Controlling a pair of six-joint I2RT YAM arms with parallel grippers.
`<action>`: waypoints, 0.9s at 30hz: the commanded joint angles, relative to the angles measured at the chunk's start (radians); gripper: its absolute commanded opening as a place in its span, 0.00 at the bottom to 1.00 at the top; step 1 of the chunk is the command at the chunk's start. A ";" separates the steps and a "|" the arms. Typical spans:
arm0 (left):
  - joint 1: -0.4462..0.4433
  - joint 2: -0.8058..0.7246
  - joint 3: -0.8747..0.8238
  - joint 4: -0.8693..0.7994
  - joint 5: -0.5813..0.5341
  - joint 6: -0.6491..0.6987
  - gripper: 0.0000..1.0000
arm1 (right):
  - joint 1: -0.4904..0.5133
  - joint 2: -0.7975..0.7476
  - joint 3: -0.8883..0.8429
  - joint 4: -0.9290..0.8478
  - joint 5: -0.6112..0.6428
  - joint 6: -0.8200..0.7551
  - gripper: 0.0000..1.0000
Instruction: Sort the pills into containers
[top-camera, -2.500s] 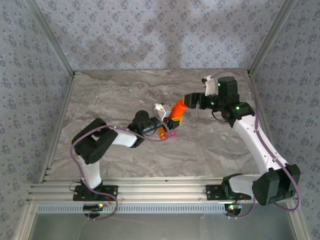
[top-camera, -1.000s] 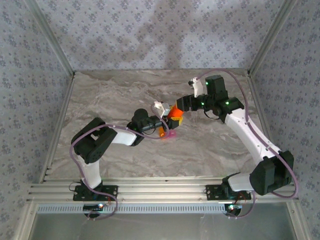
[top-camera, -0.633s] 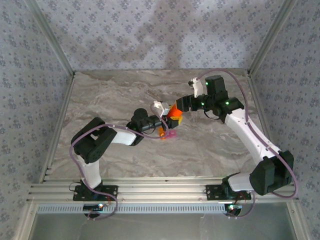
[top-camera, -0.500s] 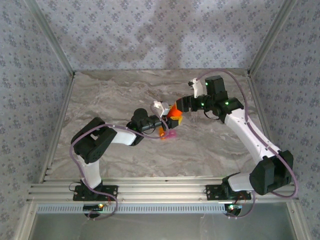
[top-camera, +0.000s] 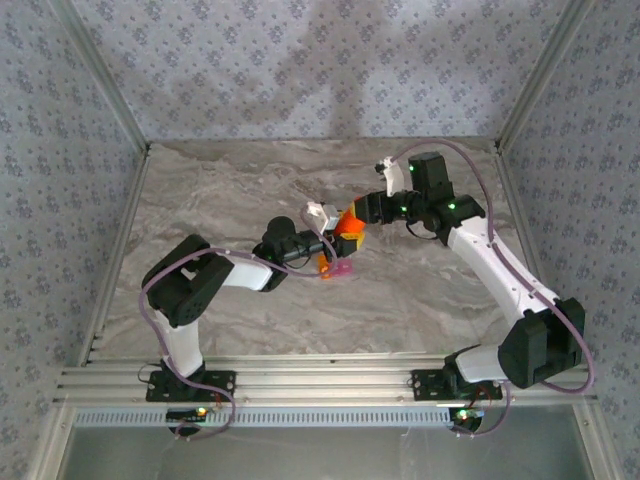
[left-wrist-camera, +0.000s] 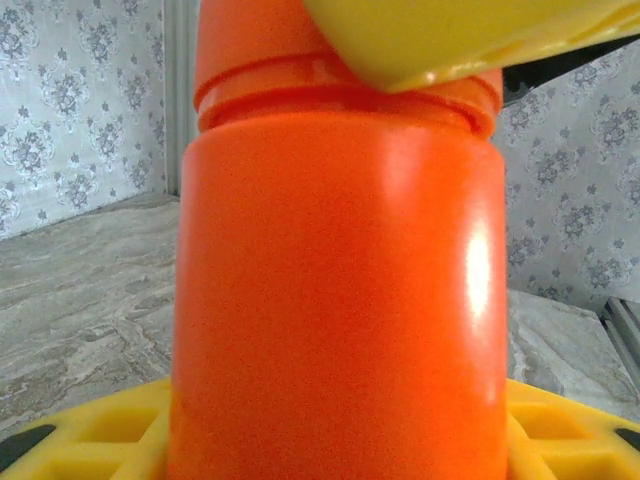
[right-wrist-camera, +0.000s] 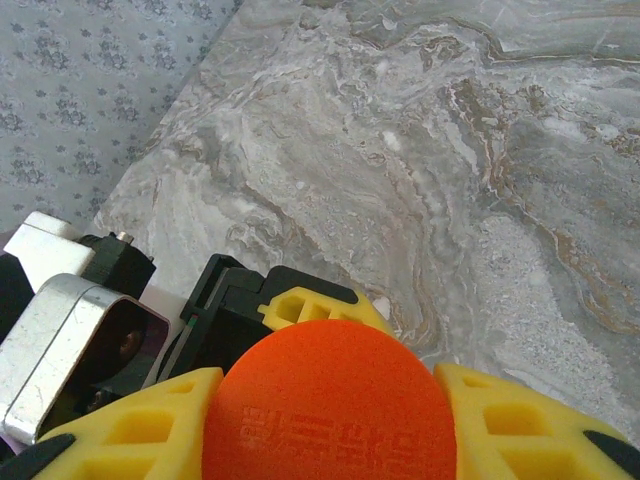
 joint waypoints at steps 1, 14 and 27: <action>0.004 -0.022 0.020 0.061 0.025 -0.008 0.00 | -0.002 0.004 -0.004 0.018 -0.018 0.005 0.38; 0.015 -0.010 0.010 0.138 0.060 -0.053 0.00 | -0.052 -0.080 -0.071 0.191 -0.116 0.023 0.35; 0.024 0.009 0.022 0.184 0.121 -0.102 0.00 | -0.057 -0.112 -0.100 0.234 -0.162 -0.041 0.34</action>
